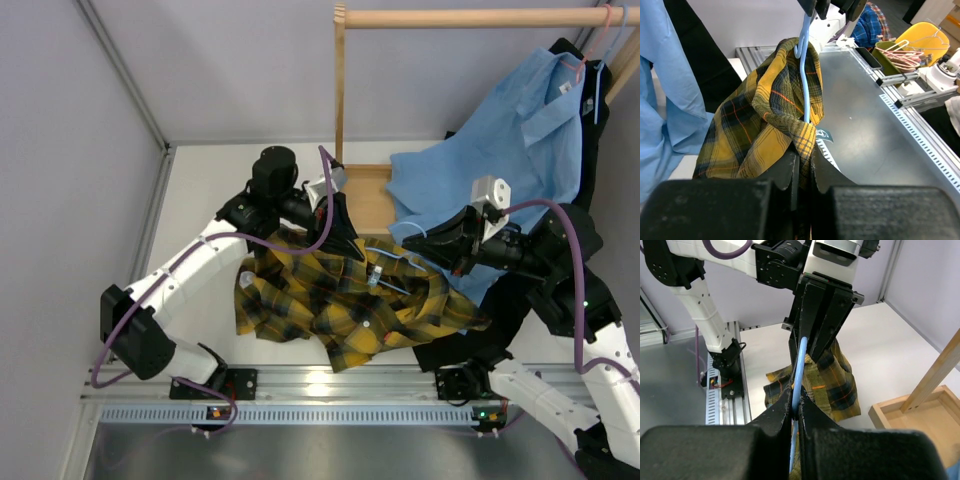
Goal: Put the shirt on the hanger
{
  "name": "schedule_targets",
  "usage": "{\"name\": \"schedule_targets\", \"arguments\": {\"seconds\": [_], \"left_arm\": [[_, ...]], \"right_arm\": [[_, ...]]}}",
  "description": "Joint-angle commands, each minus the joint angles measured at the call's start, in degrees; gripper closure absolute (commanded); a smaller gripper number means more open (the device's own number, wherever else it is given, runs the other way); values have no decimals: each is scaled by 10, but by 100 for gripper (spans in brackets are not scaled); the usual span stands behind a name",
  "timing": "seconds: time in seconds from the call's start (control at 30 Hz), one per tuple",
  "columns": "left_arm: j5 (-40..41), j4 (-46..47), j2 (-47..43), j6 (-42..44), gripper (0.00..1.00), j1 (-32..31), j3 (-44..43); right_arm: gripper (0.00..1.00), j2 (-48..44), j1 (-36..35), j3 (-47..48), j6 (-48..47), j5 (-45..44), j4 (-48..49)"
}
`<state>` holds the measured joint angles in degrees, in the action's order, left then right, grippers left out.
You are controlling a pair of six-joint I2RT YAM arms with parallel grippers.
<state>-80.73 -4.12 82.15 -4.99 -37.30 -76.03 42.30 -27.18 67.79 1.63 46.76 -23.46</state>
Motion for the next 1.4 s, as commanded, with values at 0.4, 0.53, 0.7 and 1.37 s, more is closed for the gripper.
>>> {"name": "schedule_targets", "arguments": {"seconds": [0.4, 0.53, 0.7, 1.37], "left_arm": [[-90, 11, -50, 27, 100, 21, -18], [-108, 11, -45, 22, 100, 21, -30], [-124, 11, -49, 17, 100, 21, -41], [-146, 10, -46, 19, 100, 18, -44]], "right_arm": [[40, -138, 3, 0, -96, -85, -188], [42, -131, -22, 30, -136, -60, -286], [45, -98, -63, 32, -145, -124, -331], [79, -65, -74, -16, -150, -109, -228]]}}
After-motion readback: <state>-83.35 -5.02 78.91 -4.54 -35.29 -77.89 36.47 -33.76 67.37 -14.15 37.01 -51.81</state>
